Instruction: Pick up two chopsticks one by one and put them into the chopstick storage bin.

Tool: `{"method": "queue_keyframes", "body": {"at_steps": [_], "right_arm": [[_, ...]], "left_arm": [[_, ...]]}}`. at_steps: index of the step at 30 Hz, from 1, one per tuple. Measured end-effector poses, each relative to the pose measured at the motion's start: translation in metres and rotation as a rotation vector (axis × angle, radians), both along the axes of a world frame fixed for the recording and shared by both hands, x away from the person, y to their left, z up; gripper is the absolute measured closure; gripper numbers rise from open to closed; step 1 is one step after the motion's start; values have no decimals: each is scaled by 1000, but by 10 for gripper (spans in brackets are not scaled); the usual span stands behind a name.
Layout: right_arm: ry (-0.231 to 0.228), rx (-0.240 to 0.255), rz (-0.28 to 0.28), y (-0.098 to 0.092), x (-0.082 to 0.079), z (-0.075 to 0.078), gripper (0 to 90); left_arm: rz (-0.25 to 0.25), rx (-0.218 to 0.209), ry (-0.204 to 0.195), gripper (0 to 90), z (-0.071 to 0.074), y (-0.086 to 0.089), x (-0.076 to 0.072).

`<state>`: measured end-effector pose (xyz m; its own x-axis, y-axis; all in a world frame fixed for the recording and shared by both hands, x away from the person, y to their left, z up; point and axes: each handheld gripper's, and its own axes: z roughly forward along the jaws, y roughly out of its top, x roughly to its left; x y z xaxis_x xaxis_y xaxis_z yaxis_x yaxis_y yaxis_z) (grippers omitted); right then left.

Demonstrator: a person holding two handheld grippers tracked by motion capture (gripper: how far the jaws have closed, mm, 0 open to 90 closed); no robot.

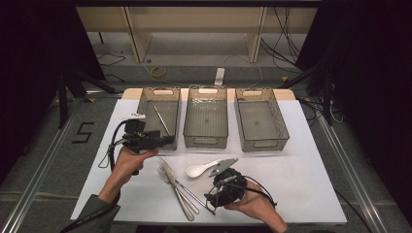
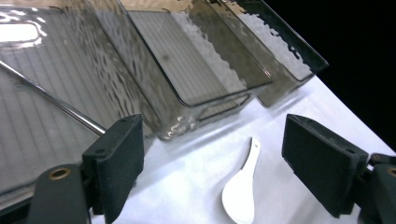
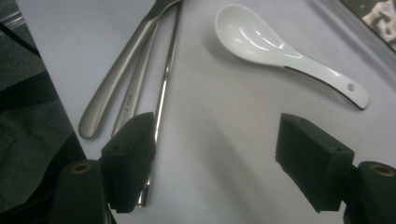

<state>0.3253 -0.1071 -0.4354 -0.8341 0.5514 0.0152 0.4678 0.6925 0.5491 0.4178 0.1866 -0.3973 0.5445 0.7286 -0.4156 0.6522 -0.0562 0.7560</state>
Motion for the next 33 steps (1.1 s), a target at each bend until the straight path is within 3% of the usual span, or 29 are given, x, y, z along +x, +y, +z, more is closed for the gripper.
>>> {"method": "queue_keyframes", "body": {"at_steps": [9, 15, 18, 23, 33], "right_arm": [[29, -55, 26, 15, 1, -3, 316], [39, -62, 30, 18, 2, -3, 325], [42, -79, 39, 19, 3, -4, 328], [59, -96, 37, 24, 3, -6, 351], [77, -141, 64, 32, 3, -13, 405]], "left_arm": [[-33, -21, -48, 202, -12, -6, -20], [-27, -19, -94, 199, -14, -7, -30], [-26, -33, -92, 196, -15, -6, -34], [-27, -20, -114, 192, -14, -8, -45], [-19, -26, -133, 191, -14, -6, -52]]}}
